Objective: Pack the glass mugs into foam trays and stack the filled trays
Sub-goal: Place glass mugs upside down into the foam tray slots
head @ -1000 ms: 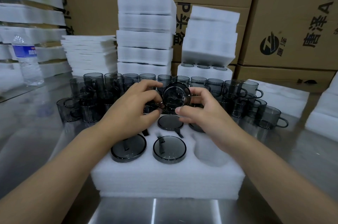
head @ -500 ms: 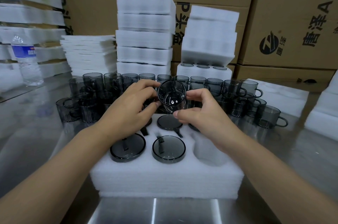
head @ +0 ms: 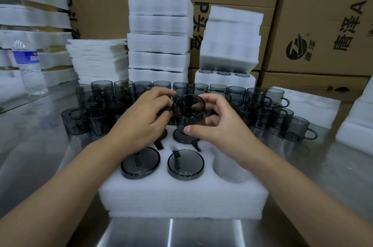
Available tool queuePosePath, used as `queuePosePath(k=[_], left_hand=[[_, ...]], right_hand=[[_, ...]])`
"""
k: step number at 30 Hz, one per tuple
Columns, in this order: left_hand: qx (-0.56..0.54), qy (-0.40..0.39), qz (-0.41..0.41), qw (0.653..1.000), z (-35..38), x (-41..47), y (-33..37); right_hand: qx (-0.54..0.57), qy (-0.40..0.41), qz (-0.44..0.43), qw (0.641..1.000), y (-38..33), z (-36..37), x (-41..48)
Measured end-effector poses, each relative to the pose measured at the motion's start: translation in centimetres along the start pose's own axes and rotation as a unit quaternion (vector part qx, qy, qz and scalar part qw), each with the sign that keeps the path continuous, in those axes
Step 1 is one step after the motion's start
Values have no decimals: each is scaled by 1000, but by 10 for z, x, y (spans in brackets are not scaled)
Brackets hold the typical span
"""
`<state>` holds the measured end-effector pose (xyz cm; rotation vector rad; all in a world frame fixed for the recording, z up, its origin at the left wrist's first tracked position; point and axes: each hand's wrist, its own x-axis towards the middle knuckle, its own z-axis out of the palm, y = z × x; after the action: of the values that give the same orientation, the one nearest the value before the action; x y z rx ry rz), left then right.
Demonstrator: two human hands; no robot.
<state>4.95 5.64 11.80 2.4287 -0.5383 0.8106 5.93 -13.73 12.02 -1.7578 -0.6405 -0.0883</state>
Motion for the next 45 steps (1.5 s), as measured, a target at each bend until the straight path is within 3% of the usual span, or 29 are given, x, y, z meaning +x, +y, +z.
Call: queuePosePath(k=[11, 15, 32, 38, 42, 45], left_hand=[[-14, -2, -11, 1000, 2, 0, -1], [-23, -11, -41, 999, 3, -1, -1], [-34, -44, -32, 998, 1, -2, 2], [-33, -46, -34, 998, 0, -2, 5], [-27, -48, -42, 998, 1, -2, 2], [-28, -49, -44, 997, 1, -3, 2]], right_hand=[[-110, -14, -65, 992, -3, 5, -5], [-115, 7, -50, 992, -1, 5, -4], [-127, 43, -83, 987, -9, -3, -7], [-81, -53, -97, 990, -32, -28, -10], [-141, -74, -123, 980, -34, -40, -9], [-167, -159, -76, 970, -32, -53, -5]])
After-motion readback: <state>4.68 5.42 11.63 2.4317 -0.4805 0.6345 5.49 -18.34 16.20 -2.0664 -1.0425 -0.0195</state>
